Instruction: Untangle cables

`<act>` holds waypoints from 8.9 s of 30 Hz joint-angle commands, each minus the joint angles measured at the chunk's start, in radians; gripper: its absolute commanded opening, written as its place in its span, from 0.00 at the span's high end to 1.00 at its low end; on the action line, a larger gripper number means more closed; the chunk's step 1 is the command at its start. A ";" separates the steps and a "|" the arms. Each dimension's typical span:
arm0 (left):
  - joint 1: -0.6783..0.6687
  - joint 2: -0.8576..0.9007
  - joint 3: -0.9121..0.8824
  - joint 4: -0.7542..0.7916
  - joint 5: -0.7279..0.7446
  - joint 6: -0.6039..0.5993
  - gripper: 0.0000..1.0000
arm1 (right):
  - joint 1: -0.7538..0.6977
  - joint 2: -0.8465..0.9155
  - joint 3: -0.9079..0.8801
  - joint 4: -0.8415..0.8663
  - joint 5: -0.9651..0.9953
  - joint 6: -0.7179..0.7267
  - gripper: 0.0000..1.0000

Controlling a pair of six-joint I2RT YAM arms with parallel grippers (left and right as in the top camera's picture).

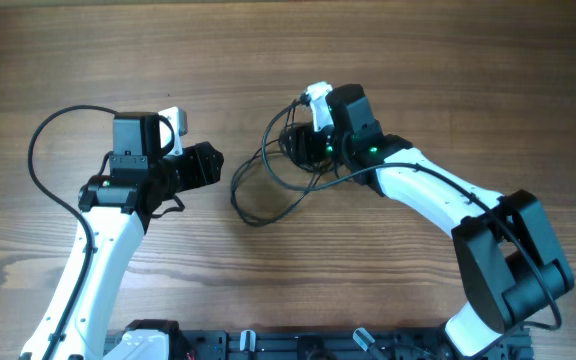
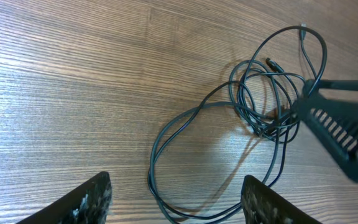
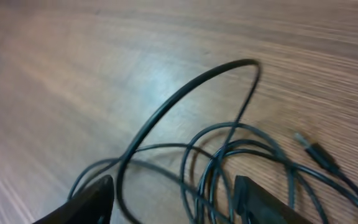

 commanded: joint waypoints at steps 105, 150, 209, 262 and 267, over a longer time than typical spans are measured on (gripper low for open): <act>0.882 0.013 -0.007 -0.157 -0.172 -0.205 0.95 | -1.448 -0.120 0.018 -0.564 -0.662 0.131 0.96; 0.009 0.043 -0.007 -0.261 -0.594 -0.276 0.02 | -0.352 -0.085 -0.006 0.595 -1.265 0.808 0.01; 0.009 -0.375 0.127 -0.349 -0.343 -0.062 0.11 | 0.541 0.251 -0.019 -0.190 0.460 0.660 0.45; -0.089 -0.144 0.126 -0.383 0.100 0.238 0.11 | 0.014 -0.197 -0.024 -0.787 0.314 -0.039 0.62; -0.089 -0.144 0.126 -0.382 0.099 0.238 0.11 | 0.014 0.026 -0.024 -0.653 0.274 -0.158 0.62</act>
